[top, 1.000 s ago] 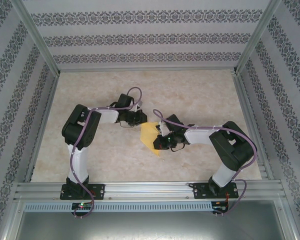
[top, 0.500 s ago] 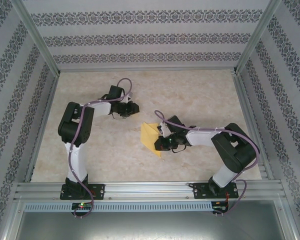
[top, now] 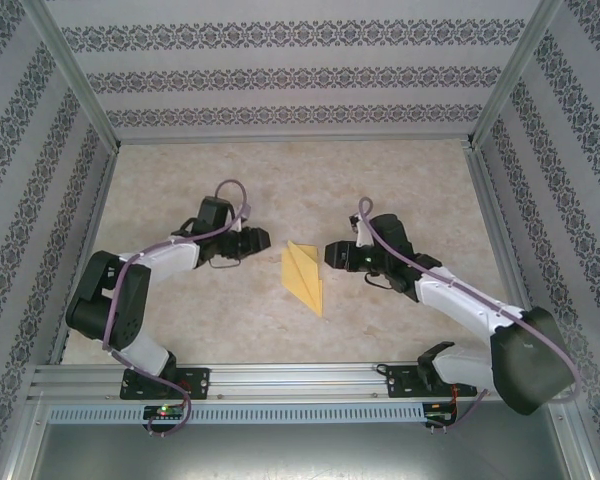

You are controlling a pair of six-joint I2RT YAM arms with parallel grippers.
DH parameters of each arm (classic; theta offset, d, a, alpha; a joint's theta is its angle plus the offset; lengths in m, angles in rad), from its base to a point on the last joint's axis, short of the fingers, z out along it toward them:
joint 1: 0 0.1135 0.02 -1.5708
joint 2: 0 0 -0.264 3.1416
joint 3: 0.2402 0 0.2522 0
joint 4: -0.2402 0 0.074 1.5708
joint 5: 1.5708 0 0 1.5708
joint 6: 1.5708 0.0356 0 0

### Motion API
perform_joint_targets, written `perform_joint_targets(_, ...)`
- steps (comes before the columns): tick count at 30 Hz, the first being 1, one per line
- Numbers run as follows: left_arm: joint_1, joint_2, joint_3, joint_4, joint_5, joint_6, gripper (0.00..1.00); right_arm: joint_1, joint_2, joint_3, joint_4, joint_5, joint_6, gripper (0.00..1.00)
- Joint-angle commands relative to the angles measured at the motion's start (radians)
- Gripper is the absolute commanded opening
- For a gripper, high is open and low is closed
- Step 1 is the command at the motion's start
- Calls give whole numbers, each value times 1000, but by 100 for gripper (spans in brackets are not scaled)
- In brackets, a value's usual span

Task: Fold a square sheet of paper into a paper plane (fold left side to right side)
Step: Fourth fold the wing at the center of the table, then turn over the paper at the center of the table.

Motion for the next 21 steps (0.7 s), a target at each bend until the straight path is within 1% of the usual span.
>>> perform_joint_targets(1, -59, -3, -21, 101, 1, -87, 41, -15, -50, -48, 23, 37, 7, 53)
perform_joint_targets(7, -130, 92, 14, 149, 0, -118, 41, -22, -110, -91, 26, 59, 26, 54)
perform_joint_targets(12, -155, 166, 54, 164, -6, -134, 41, -34, -154, -105, -6, 64, 22, 54)
perform_joint_targets(21, -195, 254, 134, 194, 20, -144, 42, -68, -223, -131, -63, 54, 10, 55)
